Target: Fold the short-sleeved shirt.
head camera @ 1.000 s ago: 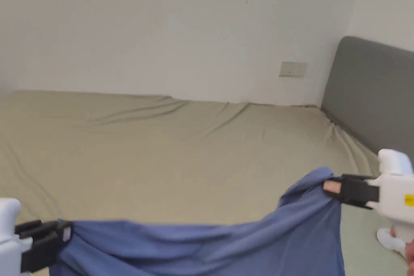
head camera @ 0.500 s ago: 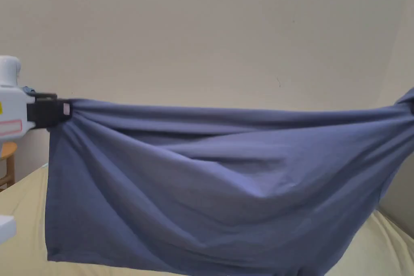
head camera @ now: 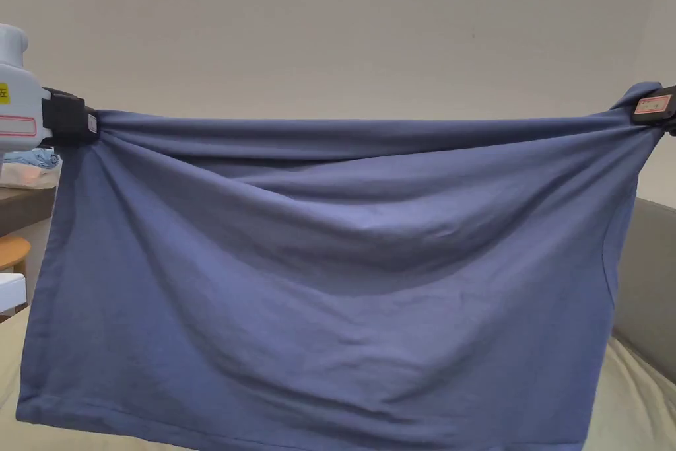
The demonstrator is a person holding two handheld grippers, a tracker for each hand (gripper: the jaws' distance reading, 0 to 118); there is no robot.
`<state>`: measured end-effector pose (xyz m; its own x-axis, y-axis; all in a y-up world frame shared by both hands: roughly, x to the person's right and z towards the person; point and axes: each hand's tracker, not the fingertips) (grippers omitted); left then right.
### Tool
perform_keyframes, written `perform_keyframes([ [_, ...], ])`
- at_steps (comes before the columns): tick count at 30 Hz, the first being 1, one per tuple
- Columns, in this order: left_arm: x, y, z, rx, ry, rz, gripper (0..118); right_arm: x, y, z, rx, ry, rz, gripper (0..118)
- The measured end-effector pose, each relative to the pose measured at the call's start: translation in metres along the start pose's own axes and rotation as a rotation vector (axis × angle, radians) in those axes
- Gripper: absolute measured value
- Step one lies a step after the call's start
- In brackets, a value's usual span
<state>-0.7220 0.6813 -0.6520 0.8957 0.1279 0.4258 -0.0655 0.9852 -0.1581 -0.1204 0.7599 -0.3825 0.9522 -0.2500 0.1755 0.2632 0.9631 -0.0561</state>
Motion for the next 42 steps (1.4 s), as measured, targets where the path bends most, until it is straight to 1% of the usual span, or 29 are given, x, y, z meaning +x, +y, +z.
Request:
perform_keyframes([
  [1, 0.001, 0.0, -0.003, -0.005, 0.005, -0.006, 17, 0.003, 0.002, -0.005, -0.008, -0.015, 0.011, 0],
  [4, 0.005, -0.001, -0.02, -0.032, 0.013, -0.012, 17, -0.008, 0.004, -0.012, -0.022, -0.058, 0.058, 0],
  [6, 0.006, 0.001, -0.031, -0.05, 0.014, -0.006, 17, -0.007, 0.01, -0.025, -0.044, -0.097, 0.096, 0],
  [8, 0.016, 0.0, -0.042, -0.059, 0.022, -0.018, 17, -0.013, 0.014, -0.034, -0.038, -0.113, 0.112, 0],
  [12, 0.021, 0.004, -0.075, -0.074, 0.037, -0.043, 17, -0.01, 0.028, -0.061, -0.029, -0.132, 0.121, 0],
  [13, 0.021, 0.006, -0.085, -0.079, 0.037, -0.042, 17, -0.004, 0.035, -0.074, -0.028, -0.144, 0.125, 0],
  [16, 0.021, 0.011, -0.128, -0.122, 0.036, -0.032, 17, -0.002, 0.045, -0.105, -0.023, -0.176, 0.141, 0],
  [19, 0.028, 0.011, -0.165, -0.118, 0.053, -0.033, 17, 0.001, 0.048, -0.14, -0.028, -0.2, 0.154, 0],
  [22, 0.036, 0.008, -0.208, -0.105, 0.058, -0.036, 17, 0.005, 0.042, -0.177, -0.032, -0.223, 0.193, 0],
  [23, 0.038, 0.006, -0.222, -0.1, 0.063, -0.04, 17, 0.008, 0.04, -0.19, -0.032, -0.226, 0.2, 0],
  [24, 0.055, -0.001, -0.221, -0.098, 0.071, -0.052, 17, 0.011, 0.038, -0.203, -0.033, -0.231, 0.202, 0],
  [27, 0.063, -0.011, -0.262, -0.113, 0.083, -0.066, 17, 0.028, 0.032, -0.245, -0.031, -0.258, 0.205, 0],
  [30, 0.07, -0.024, -0.305, -0.141, 0.09, -0.09, 17, 0.04, 0.016, -0.277, -0.045, -0.271, 0.187, 0],
  [33, 0.071, -0.041, -0.351, -0.189, 0.099, -0.115, 16, 0.058, 0.0, -0.32, -0.111, -0.319, 0.248, 0],
  [34, 0.073, -0.051, -0.362, -0.187, 0.102, -0.113, 17, 0.062, -0.011, -0.331, -0.117, -0.316, 0.267, 0],
  [36, 0.072, -0.069, -0.383, -0.207, 0.109, -0.113, 17, 0.069, -0.035, -0.349, -0.149, -0.319, 0.28, 0],
  [37, 0.073, -0.08, -0.393, -0.217, 0.113, -0.114, 17, 0.076, -0.048, -0.36, -0.16, -0.304, 0.276, 0],
  [39, 0.074, -0.106, -0.408, -0.251, 0.116, -0.115, 17, 0.086, -0.077, -0.377, -0.197, -0.304, 0.267, 0],
  [41, 0.07, -0.145, -0.428, -0.296, 0.092, -0.112, 17, 0.104, -0.113, -0.397, -0.216, -0.299, 0.235, 0],
  [42, 0.07, -0.166, -0.434, -0.334, 0.086, -0.115, 16, 0.11, -0.134, -0.405, -0.254, -0.302, 0.215, 0],
])
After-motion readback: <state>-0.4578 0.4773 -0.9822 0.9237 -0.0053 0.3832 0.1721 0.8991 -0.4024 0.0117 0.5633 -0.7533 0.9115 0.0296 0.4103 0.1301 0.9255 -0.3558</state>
